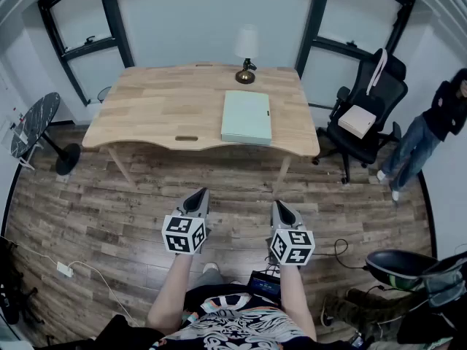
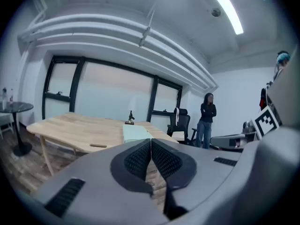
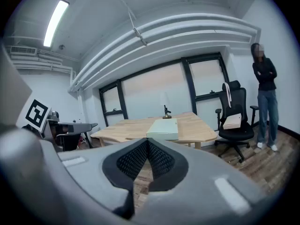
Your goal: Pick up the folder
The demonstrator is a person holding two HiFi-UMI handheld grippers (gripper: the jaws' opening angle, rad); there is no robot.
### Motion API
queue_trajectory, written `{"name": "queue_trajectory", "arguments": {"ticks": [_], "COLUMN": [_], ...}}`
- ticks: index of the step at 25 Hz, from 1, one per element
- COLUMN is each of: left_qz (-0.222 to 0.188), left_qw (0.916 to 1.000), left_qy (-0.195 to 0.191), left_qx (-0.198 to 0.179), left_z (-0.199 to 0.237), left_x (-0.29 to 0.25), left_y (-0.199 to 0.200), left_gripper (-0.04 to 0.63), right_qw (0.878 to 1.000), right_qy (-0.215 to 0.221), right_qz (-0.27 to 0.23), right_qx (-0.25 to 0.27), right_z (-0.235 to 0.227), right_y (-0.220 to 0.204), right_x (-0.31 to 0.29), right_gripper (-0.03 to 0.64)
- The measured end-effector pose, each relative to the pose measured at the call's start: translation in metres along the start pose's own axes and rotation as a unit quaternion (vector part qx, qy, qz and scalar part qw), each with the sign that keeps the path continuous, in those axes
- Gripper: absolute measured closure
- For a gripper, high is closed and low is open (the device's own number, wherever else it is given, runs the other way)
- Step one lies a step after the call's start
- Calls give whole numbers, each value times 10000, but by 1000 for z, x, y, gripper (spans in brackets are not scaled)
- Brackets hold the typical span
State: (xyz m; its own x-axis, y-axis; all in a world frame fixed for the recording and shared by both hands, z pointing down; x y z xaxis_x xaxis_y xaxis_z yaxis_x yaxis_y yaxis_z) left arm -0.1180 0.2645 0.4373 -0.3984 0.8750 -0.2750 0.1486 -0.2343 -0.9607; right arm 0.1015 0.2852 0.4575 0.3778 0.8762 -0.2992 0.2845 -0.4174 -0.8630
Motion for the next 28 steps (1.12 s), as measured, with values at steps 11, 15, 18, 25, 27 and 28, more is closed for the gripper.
{"name": "queue_trajectory", "arguments": {"ticks": [11, 15, 18, 25, 27, 28], "left_qz": [176, 99, 75, -21, -15, -5], "left_qw": [9986, 9981, 9975, 9969, 9968, 9967], "left_qy": [-143, -71, -11, -27, -13, -9], "left_qx": [476, 605, 702, 789, 802, 806], "left_z": [-7, -3, 1, 19, 26, 31], "left_x": [10, 12, 9, -29, -50, -63], "left_y": [-10, -8, -8, -1, -1, -1], "left_gripper": [589, 589, 589, 589, 589, 589], "right_qw": [10000, 9999, 9999, 9996, 9993, 9992], "right_qy": [-41, -121, -155, -193, -292, -321], "right_qz": [14, -27, -13, 130, 196, 209], "right_qx": [86, -8, -13, 174, 160, 119], "right_z": [2, -4, -8, -28, -41, -48], "right_y": [-4, -3, -3, -1, 0, 3], "right_x": [20, 25, 23, -8, -25, -35], "right_gripper": [612, 612, 612, 612, 612, 612]}}
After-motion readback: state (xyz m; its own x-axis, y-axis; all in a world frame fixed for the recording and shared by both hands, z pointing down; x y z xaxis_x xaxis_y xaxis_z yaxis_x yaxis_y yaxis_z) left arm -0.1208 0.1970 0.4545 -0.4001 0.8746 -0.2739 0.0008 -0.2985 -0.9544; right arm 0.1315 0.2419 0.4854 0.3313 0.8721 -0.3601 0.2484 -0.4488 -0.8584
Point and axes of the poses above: the fingertips, and each gripper's own axes: x backward along the fingers, z to its left, y out of its top, the point moved 2 cm from there along x, backward along the fingers, and after that the axes turned 12 degrees about -x, right-handed, at the moved point
